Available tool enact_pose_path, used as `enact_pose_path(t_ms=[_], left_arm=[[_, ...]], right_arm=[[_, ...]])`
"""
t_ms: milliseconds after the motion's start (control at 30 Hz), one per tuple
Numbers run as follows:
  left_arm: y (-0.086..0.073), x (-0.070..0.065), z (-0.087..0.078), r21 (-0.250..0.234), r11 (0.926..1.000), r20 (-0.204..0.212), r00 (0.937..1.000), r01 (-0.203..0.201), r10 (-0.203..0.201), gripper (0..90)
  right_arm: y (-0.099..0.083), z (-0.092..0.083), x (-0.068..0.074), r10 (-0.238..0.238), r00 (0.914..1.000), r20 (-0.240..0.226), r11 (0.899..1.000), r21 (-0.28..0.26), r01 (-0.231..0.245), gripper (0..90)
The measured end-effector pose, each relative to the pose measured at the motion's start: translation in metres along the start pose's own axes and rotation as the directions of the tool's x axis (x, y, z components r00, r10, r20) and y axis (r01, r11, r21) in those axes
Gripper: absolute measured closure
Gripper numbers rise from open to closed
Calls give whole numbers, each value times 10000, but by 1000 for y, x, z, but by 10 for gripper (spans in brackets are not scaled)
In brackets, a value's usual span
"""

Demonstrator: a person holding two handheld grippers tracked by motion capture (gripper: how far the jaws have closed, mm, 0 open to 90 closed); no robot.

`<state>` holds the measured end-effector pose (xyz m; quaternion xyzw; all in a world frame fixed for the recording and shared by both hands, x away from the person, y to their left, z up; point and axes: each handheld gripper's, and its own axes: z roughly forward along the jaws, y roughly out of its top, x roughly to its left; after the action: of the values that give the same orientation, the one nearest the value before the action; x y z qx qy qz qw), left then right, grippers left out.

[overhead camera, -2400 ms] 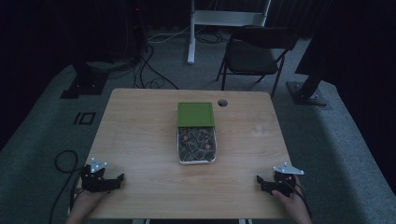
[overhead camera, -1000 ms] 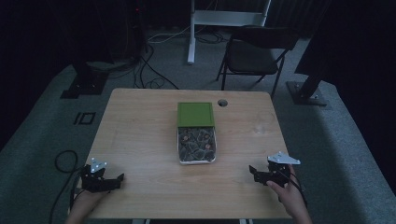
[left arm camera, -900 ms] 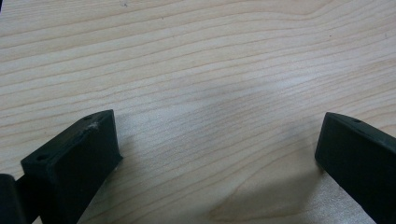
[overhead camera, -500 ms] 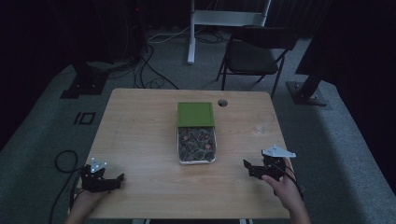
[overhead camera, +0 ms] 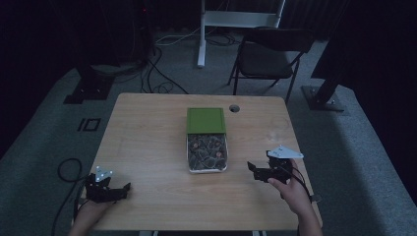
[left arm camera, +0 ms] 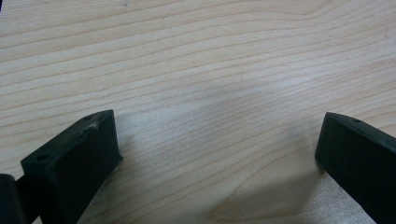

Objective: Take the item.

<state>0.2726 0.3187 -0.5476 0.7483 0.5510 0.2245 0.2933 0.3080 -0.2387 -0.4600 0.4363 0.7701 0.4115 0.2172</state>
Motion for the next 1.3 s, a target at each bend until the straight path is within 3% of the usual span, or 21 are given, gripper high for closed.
enact_pose_path(t_ms=[533,1300], left_arm=[[0,0,0,12,10000,-4,10000,-4,4,2],[0,0,0,20,10000,-2,10000,-9,9,2]], right_arm=[[22,12,21,-409,9972,-632,9990,-225,396,133],[50,38,60,-1188,9823,-1445,9928,-299,1157,146]])
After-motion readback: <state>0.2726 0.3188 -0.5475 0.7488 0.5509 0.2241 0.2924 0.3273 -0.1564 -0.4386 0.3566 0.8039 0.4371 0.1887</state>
